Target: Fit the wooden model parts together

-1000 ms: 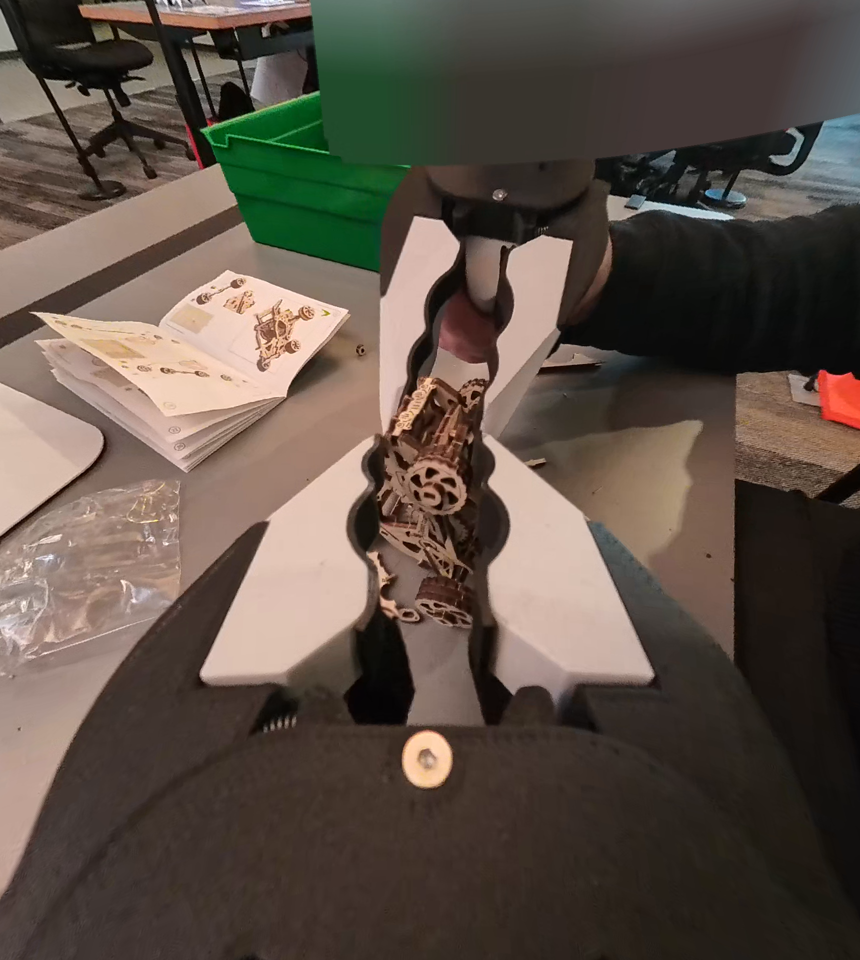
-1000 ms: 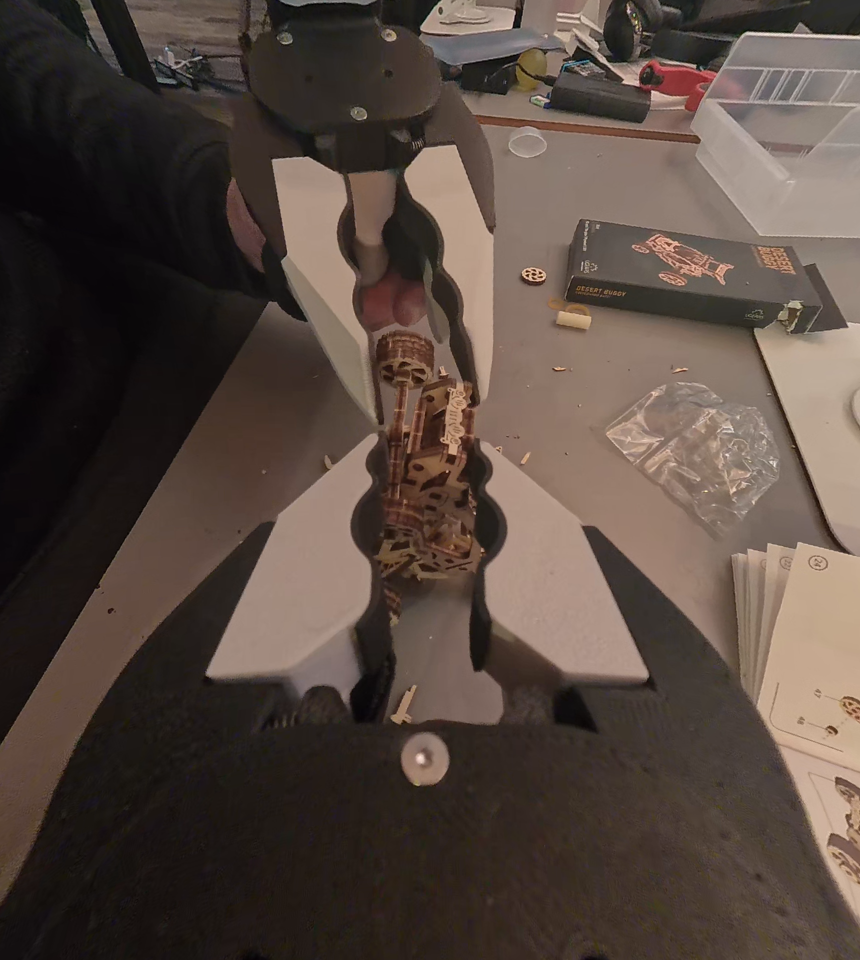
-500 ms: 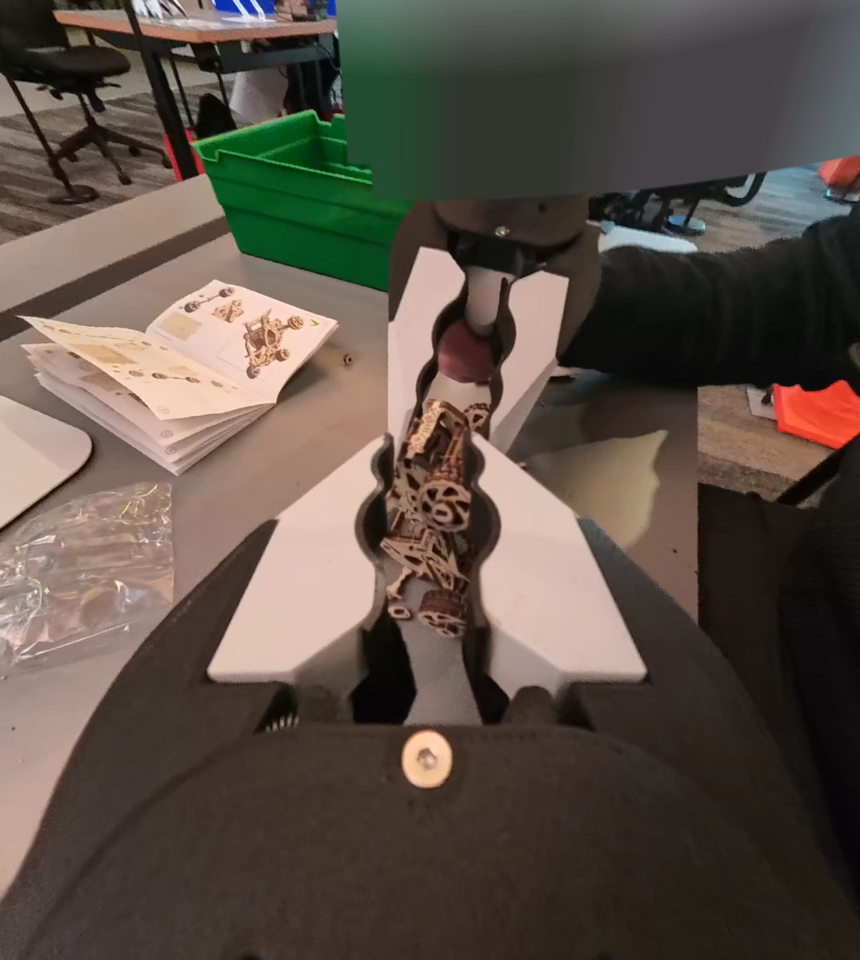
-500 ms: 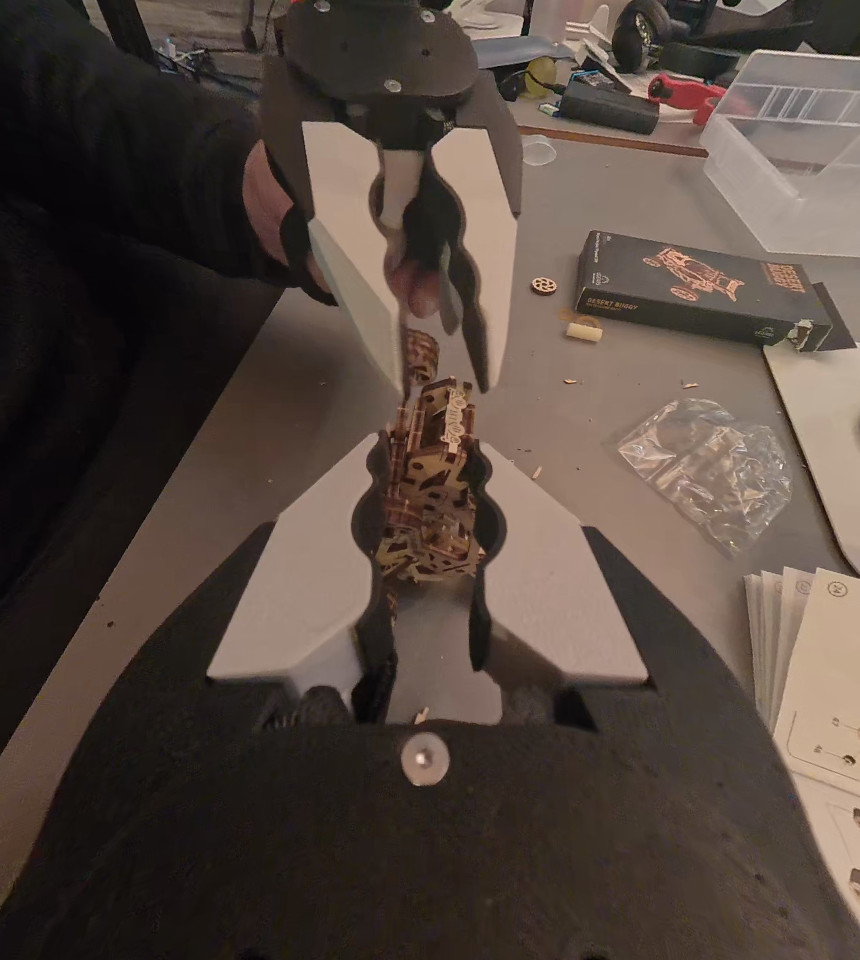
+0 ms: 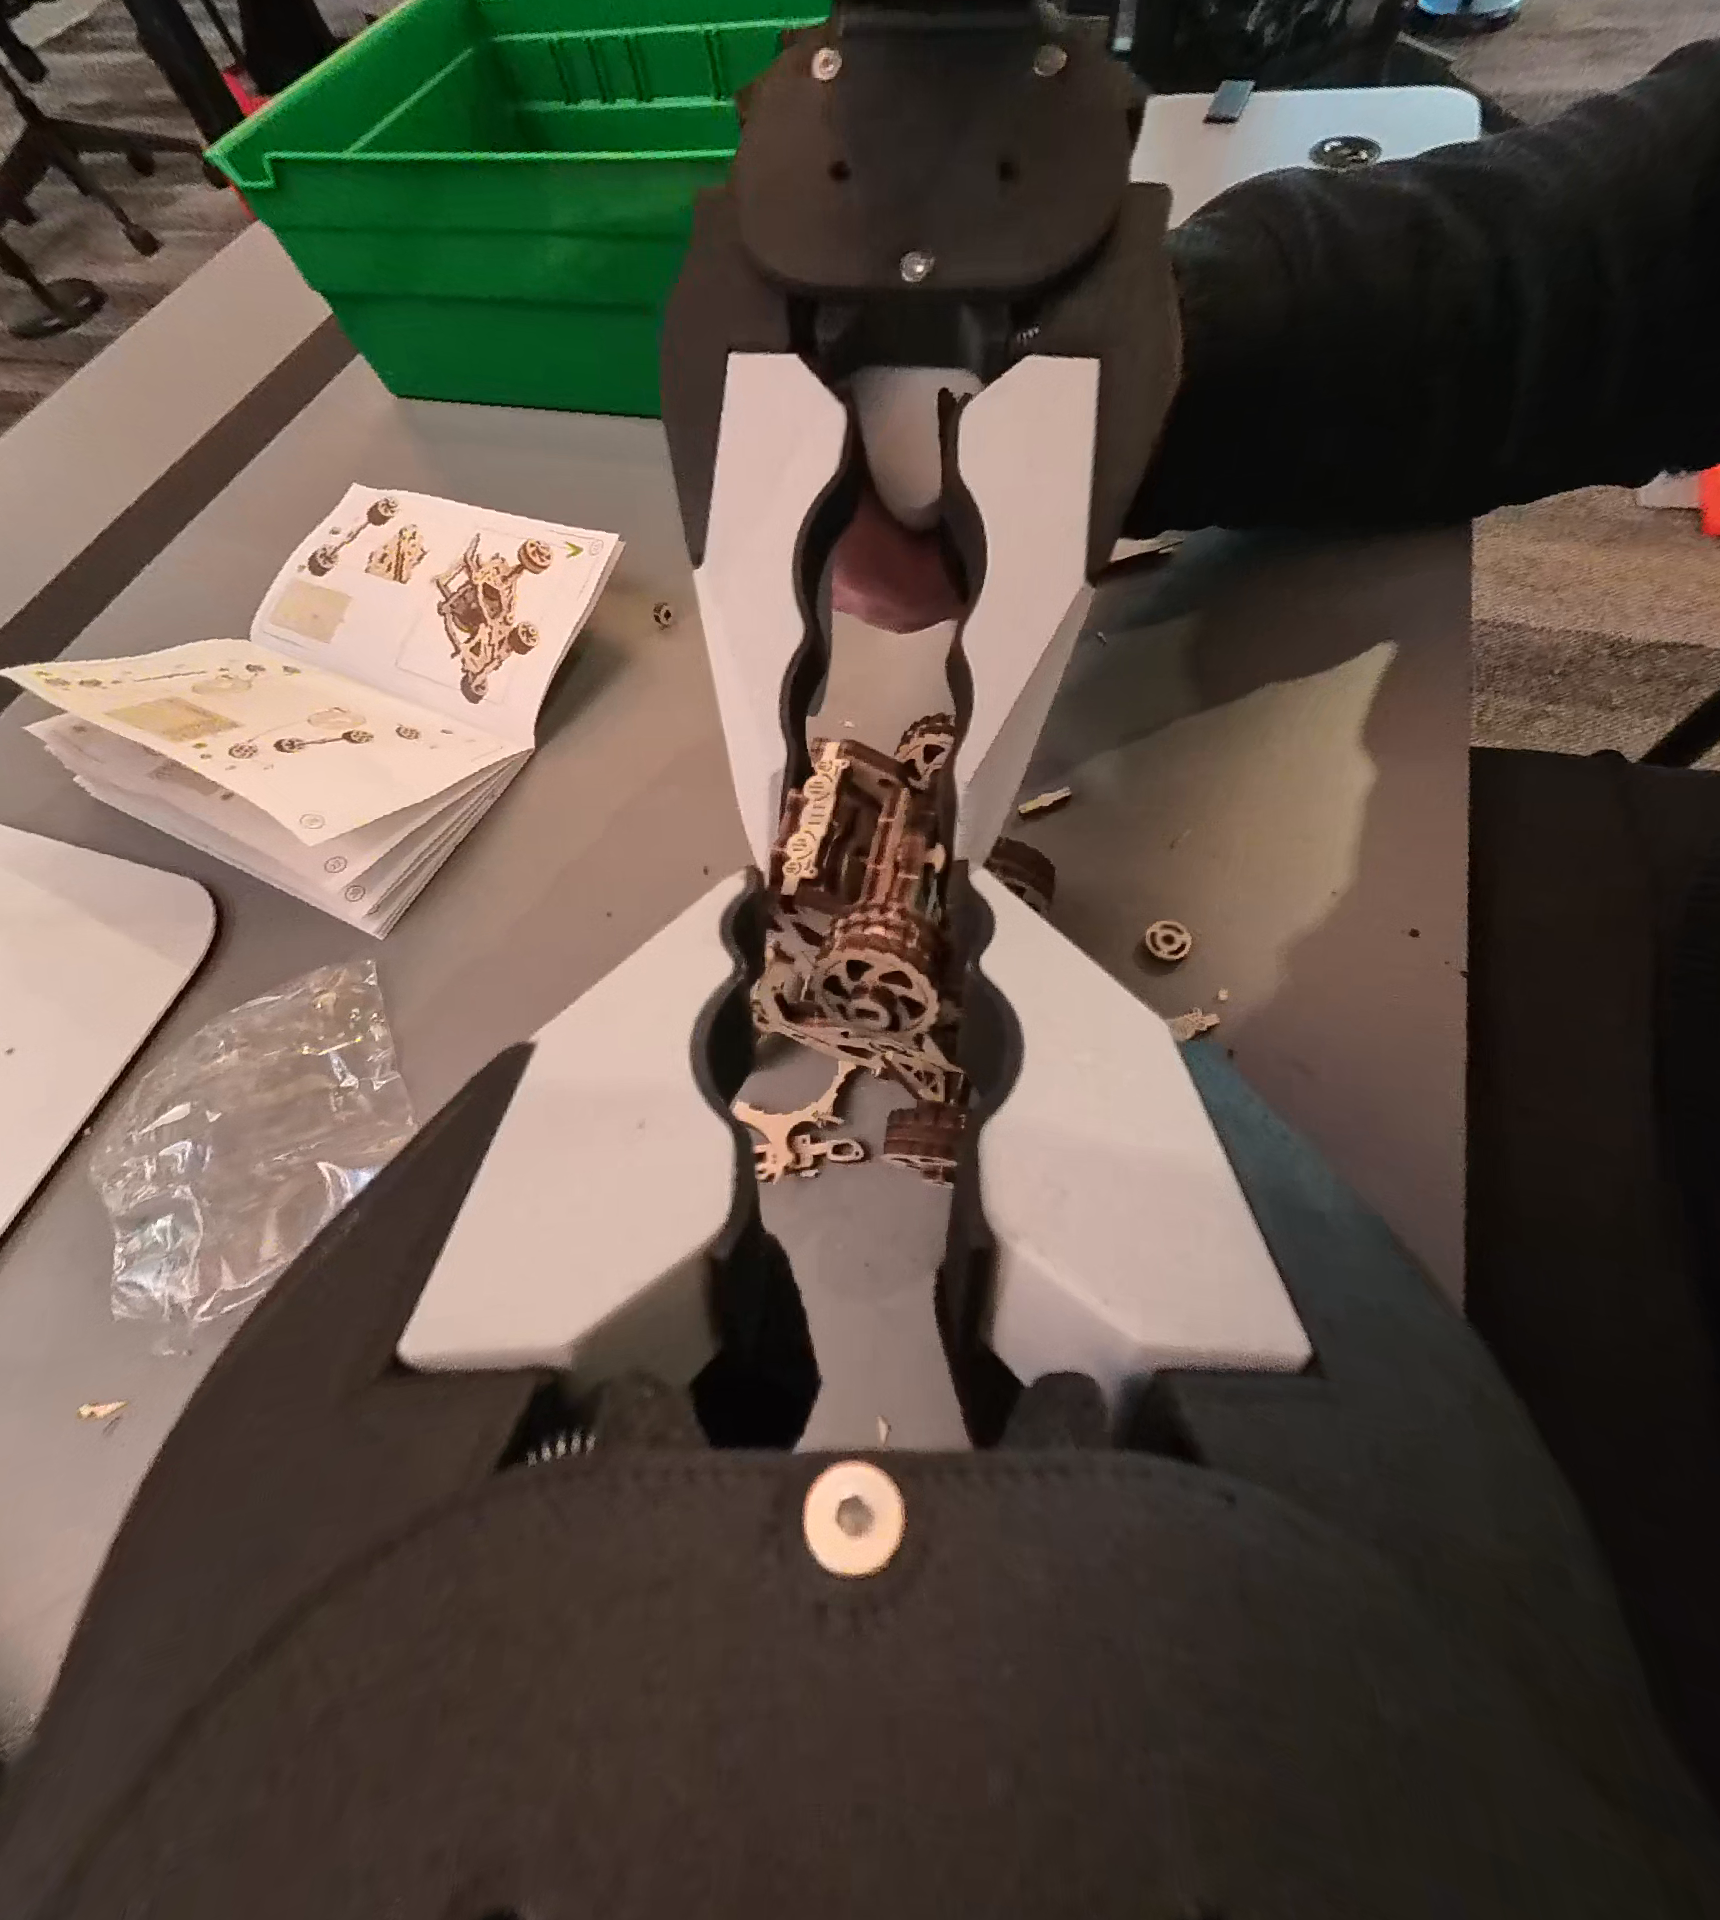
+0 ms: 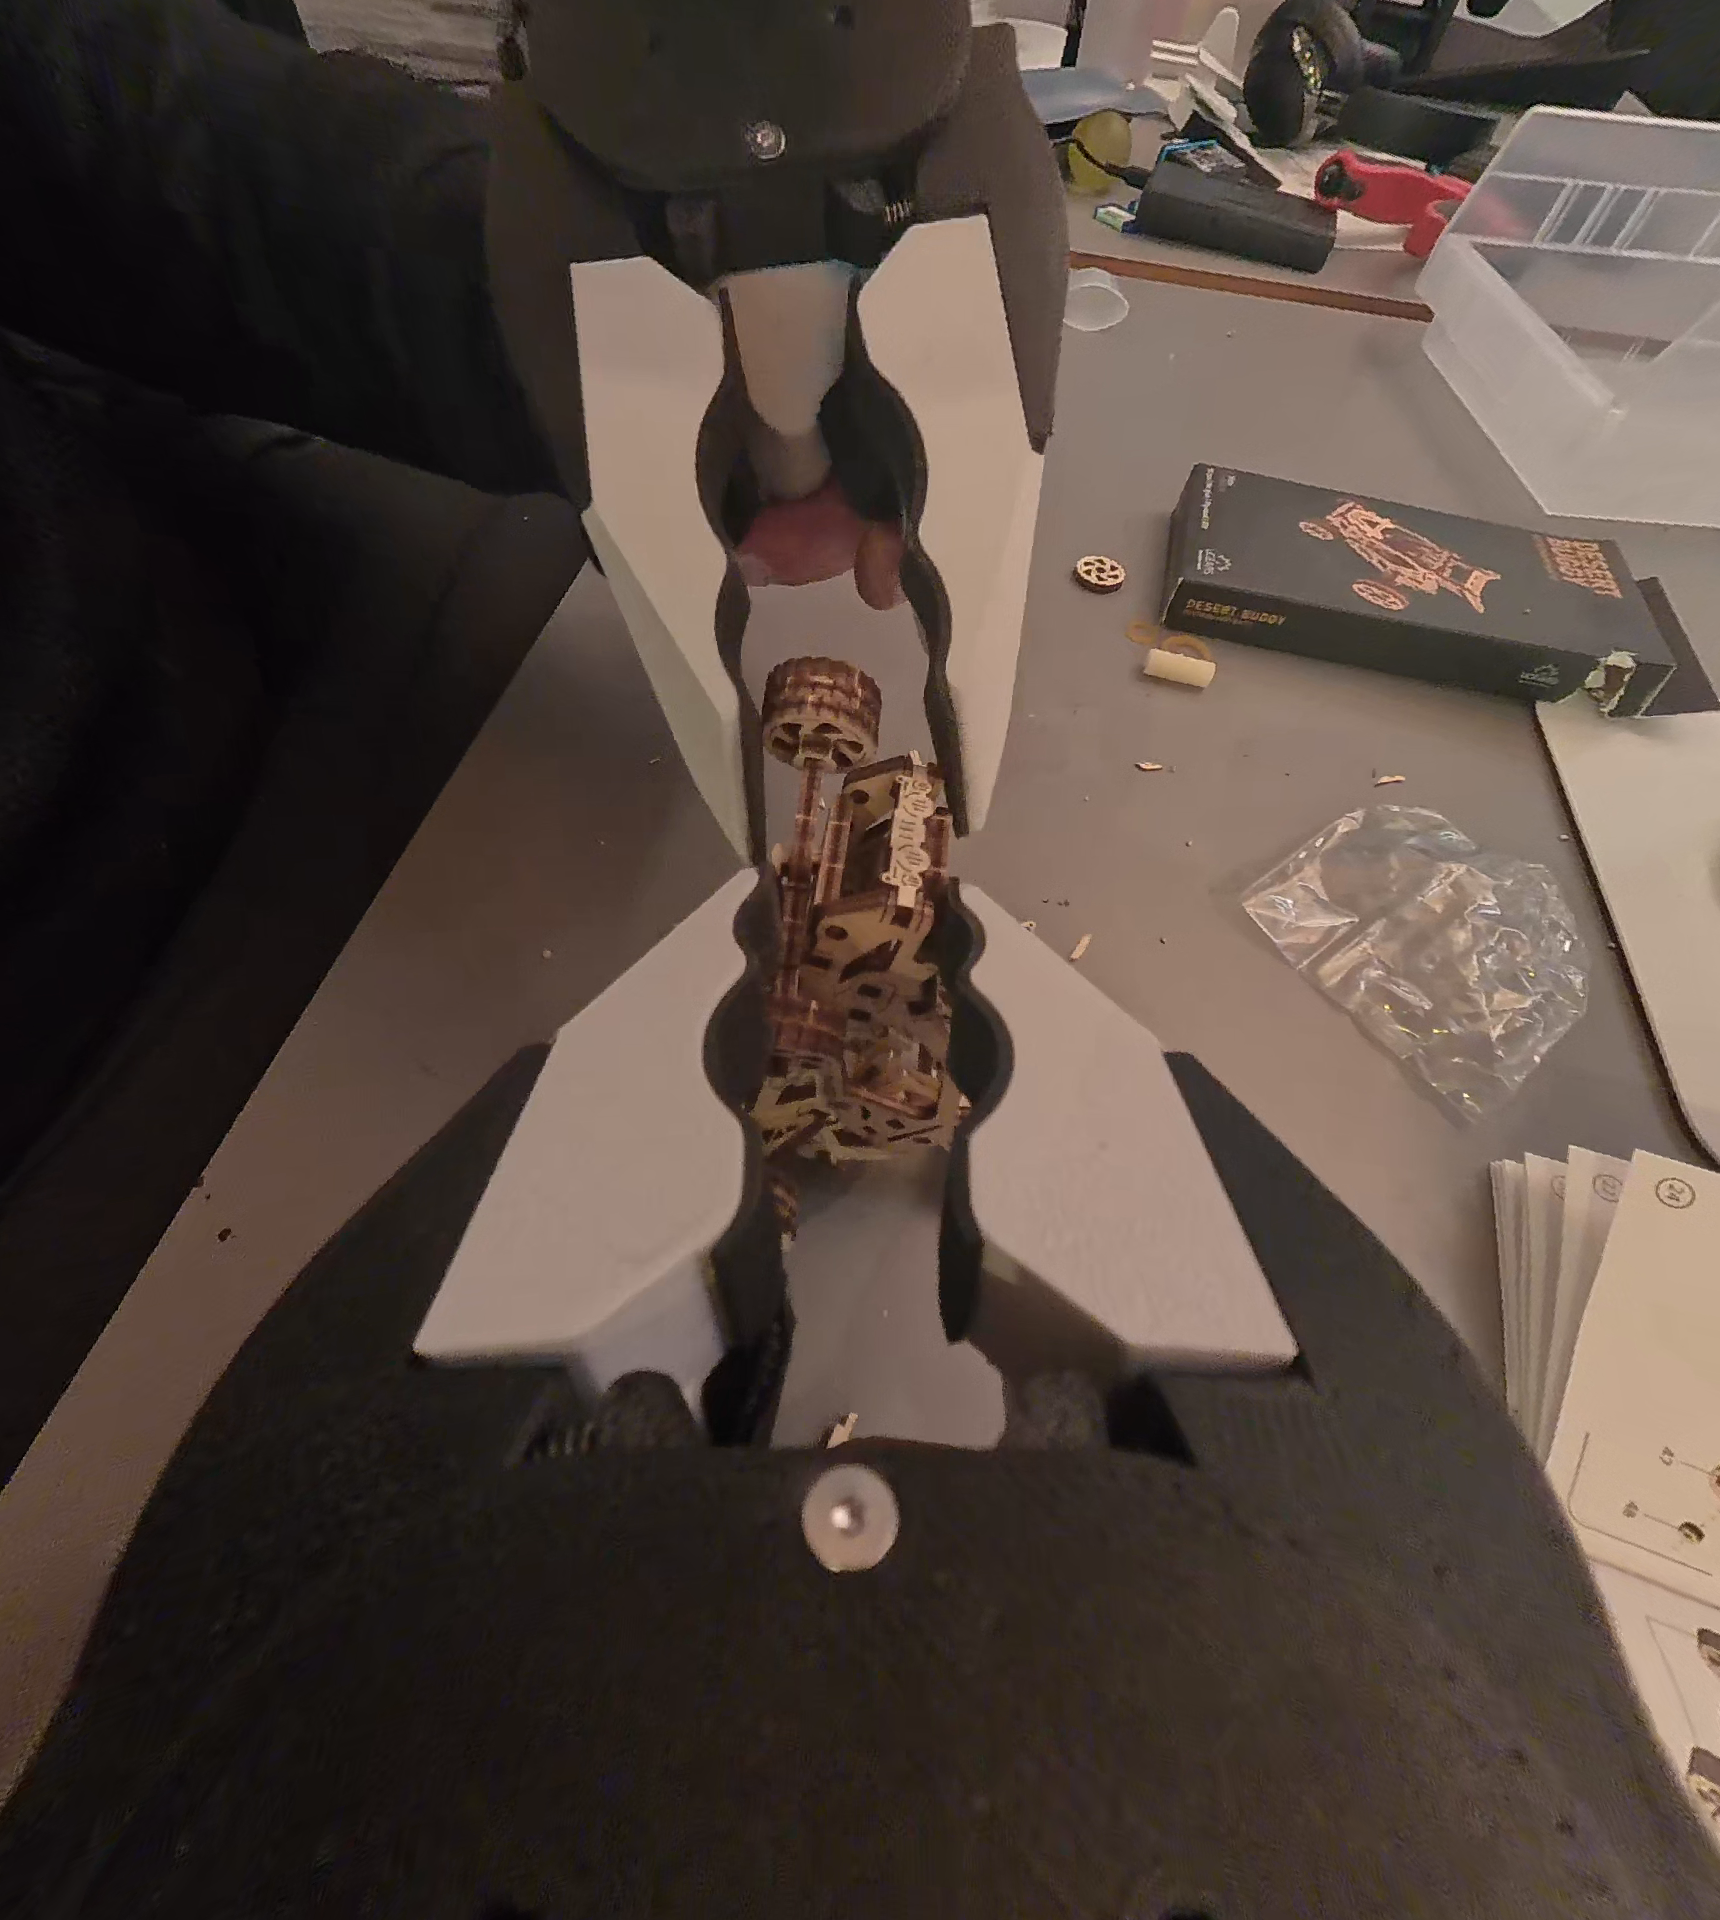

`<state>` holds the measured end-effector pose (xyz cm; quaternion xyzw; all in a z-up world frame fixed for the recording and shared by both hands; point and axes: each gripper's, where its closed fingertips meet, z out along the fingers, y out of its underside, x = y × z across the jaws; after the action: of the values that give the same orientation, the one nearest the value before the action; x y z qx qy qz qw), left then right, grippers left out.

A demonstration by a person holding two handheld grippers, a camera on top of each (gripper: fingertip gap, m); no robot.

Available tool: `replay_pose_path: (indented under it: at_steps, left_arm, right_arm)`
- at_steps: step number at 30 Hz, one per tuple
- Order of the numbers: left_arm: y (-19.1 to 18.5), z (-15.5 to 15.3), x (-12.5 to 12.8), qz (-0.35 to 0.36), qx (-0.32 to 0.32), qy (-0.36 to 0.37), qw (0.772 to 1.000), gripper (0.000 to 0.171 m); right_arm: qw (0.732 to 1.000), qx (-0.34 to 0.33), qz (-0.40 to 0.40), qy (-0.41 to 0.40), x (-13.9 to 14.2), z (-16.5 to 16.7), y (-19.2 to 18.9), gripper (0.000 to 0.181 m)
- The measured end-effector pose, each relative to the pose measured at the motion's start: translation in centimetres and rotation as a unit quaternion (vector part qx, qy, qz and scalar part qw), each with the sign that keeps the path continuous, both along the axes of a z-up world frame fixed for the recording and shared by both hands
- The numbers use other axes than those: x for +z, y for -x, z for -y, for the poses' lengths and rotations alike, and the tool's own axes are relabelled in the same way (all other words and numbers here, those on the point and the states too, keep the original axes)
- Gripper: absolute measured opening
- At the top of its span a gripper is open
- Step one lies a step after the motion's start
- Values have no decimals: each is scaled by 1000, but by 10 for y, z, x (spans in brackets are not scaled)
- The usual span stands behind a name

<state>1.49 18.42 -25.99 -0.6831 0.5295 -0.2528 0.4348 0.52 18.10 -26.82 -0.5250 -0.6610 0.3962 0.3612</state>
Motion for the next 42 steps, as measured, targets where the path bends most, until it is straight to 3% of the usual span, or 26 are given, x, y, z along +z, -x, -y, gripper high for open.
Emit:
replay_pose_path:
  at_steps: [42]
  left_arm:
    - [-1, 1, 0, -8, -13, 32, 999, 27]
  right_arm:
    - [1000, -4, 19, -7, 0, 1, 1, 25]
